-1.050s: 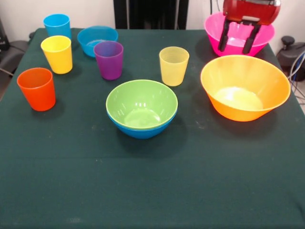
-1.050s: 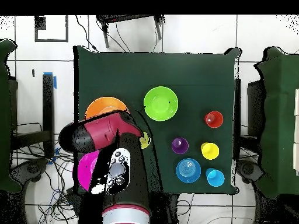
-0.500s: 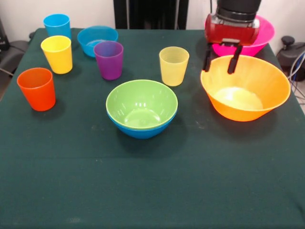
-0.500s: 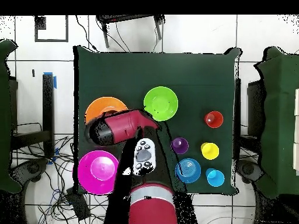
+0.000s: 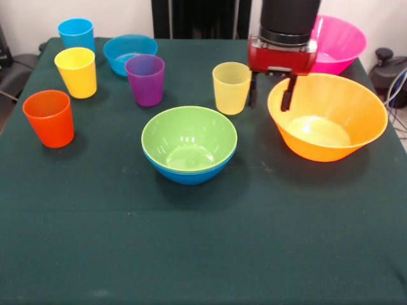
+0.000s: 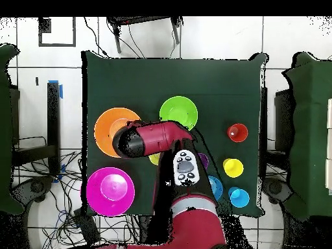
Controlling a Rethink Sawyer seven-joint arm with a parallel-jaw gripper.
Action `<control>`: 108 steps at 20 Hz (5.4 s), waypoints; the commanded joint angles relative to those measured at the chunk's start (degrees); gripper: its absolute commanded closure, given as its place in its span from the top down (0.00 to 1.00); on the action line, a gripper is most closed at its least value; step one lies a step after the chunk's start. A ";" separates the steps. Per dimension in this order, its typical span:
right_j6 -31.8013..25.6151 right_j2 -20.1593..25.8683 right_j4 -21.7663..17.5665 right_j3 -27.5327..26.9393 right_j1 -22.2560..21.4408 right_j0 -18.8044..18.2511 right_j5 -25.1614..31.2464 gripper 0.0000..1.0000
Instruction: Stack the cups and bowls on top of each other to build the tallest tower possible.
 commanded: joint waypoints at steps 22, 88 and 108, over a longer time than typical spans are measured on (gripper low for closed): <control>-4.45 6.51 -5.74 0.34 -0.16 -1.41 2.75 1.00; -4.06 6.55 -7.50 -11.37 11.15 -2.32 3.06 0.00; -10.10 18.82 -1.23 -5.26 -3.75 -12.75 18.98 0.00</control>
